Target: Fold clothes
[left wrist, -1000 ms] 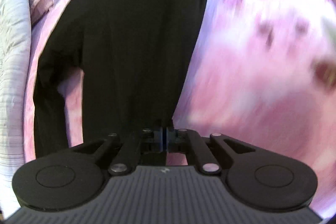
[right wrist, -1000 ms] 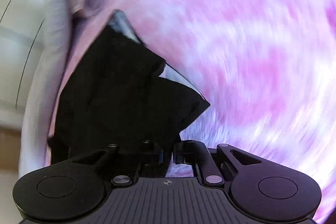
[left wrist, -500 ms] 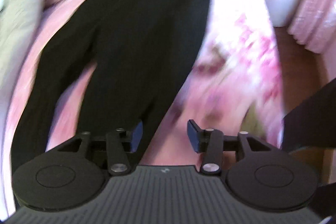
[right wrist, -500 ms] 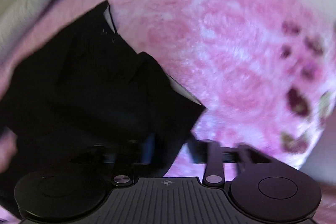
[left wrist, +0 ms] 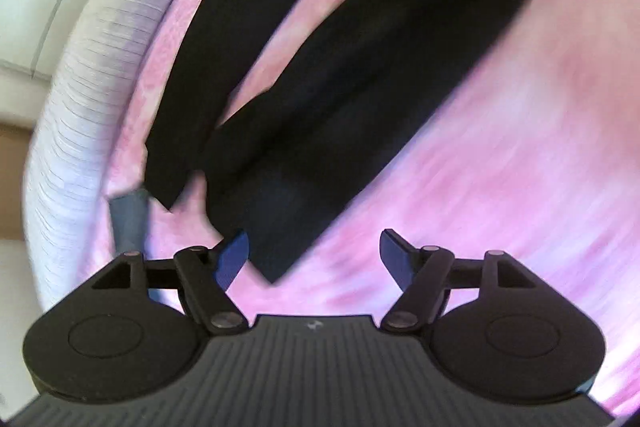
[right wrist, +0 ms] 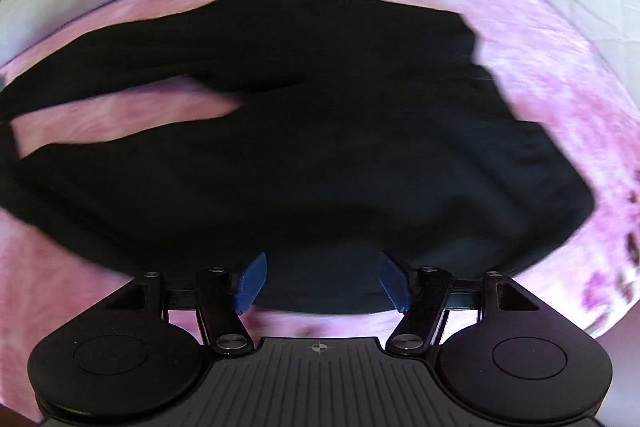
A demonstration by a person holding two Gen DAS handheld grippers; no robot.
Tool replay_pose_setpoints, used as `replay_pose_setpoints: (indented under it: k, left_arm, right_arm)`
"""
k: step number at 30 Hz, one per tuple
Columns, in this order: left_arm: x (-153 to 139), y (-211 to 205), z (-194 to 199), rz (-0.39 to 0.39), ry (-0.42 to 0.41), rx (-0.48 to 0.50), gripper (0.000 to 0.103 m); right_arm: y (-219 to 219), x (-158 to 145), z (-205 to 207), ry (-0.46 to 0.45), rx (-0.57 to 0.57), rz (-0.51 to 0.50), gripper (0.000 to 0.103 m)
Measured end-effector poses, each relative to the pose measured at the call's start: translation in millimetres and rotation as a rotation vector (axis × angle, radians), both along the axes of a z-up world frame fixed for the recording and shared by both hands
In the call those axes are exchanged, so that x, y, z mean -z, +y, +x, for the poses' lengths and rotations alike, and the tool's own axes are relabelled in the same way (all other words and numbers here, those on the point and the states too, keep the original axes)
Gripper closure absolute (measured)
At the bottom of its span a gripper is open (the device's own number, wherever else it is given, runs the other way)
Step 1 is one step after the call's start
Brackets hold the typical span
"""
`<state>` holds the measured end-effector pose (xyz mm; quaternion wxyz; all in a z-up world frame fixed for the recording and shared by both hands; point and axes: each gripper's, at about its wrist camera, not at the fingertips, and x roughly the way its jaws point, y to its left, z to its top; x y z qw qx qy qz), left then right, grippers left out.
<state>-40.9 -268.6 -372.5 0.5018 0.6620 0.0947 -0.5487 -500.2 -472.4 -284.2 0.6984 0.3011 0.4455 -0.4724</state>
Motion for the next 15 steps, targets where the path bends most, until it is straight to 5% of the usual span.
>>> replay_pose_setpoints:
  k: [6, 10, 14, 15]
  left_arm:
    - [42.7, 26.5, 22.0, 0.03, -0.052, 0.448, 0.035]
    - [46.4, 14.3, 31.3, -0.015, -0.073, 0.458, 0.036]
    - [54.2, -0.7, 38.7, -0.014, -0.099, 0.436, 0.06]
    - [56.8, -4.1, 39.2, -0.008, -0.105, 0.434, 0.076]
  right_arm:
    - [49.8, 28.4, 87.4, 0.027, -0.018, 0.045, 0.037]
    - [58.9, 44.7, 120.0, 0.081, -0.079, 0.01, 0.037]
    - [52.5, 45.8, 116.2, 0.114, -0.1, -0.023, 0.037]
    - [49.3, 44.8, 108.2, 0.106, -0.068, -0.023, 0.037]
